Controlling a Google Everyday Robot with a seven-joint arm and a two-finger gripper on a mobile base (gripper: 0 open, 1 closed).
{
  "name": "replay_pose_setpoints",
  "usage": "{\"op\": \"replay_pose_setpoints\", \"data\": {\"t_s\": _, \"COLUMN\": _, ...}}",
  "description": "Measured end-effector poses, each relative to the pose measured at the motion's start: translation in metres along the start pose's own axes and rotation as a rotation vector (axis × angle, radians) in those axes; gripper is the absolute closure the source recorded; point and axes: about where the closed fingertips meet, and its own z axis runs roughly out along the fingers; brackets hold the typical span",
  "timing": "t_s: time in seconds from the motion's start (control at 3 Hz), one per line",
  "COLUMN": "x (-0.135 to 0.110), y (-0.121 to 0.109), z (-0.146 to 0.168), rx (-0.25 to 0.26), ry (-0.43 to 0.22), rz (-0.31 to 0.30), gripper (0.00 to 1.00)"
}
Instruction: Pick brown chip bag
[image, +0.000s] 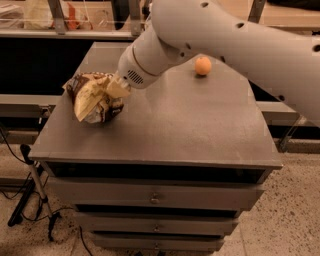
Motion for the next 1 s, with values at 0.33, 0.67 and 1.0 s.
{"op": "replay_pose_setpoints", "data": {"t_s": 0.33, "x": -0.008, "y": -0.024, "z": -0.026, "rx": 0.054, "ry": -0.01, "rz": -0.02, "gripper": 1.0}}
{"op": "replay_pose_setpoints", "data": {"t_s": 0.67, "x": -0.016, "y": -0.045, "z": -0.053, "rx": 0.102, "ry": -0.033, "rz": -0.033, "gripper": 1.0}}
{"op": "replay_pose_setpoints", "data": {"t_s": 1.0, "x": -0.022, "y": -0.062, "z": -0.077, "rx": 0.132, "ry": -0.067, "rz": -0.042, "gripper": 1.0}}
